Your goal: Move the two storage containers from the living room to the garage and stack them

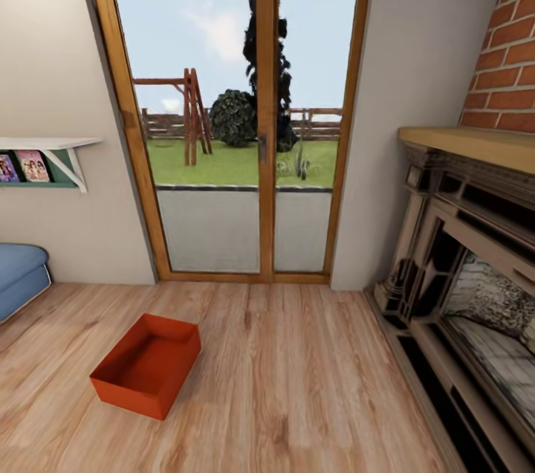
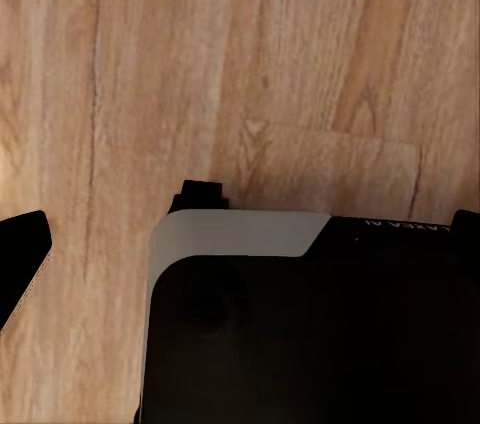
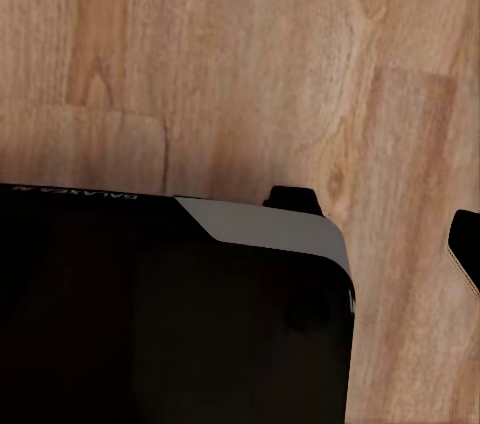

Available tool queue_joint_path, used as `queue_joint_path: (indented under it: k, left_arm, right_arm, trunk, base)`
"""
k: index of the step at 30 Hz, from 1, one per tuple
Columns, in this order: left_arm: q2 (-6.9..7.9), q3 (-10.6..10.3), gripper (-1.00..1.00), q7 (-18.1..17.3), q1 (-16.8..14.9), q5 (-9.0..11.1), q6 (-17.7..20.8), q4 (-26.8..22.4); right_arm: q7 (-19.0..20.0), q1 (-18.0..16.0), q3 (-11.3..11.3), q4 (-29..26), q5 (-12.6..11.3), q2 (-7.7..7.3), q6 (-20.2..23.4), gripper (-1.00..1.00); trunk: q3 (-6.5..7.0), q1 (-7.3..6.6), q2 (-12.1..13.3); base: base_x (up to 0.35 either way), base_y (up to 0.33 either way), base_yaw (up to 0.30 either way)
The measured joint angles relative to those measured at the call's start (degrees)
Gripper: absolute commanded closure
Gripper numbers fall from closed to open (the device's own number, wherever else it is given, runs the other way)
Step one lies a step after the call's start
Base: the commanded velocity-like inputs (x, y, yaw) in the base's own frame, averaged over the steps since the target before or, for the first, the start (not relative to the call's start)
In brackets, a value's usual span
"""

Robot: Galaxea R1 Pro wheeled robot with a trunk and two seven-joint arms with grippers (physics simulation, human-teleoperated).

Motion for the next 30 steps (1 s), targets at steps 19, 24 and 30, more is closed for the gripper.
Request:
queue_joint_path:
  k: [19,24,30]
  left_arm:
    - [0.00,0.0,-1.00,0.0,0.0,0.0,0.0,0.0]
    - [0.00,0.0,-1.00,0.0,0.0,0.0,0.0,0.0]
    - [0.00,0.0,-1.00,0.0,0.0,0.0,0.0,0.0]
  right_arm:
    - [0.0,0.0,0.0,0.0,0.0,0.00,0.0,-1.00]
    - [0.0,0.0,0.0,0.0,0.0,0.00,0.0,-1.00]
    - [0.0,0.0,0.0,0.0,0.0,0.00,0.0,-1.00]
  trunk:
    - [0.00,0.00,0.0]
    - [0.00,0.00,0.0]
    - [0.00,0.00,0.0]
  base:
    - [0.322,0.000,0.000]
    - [0.322,0.000,0.000]
    - [0.322,0.000,0.000]
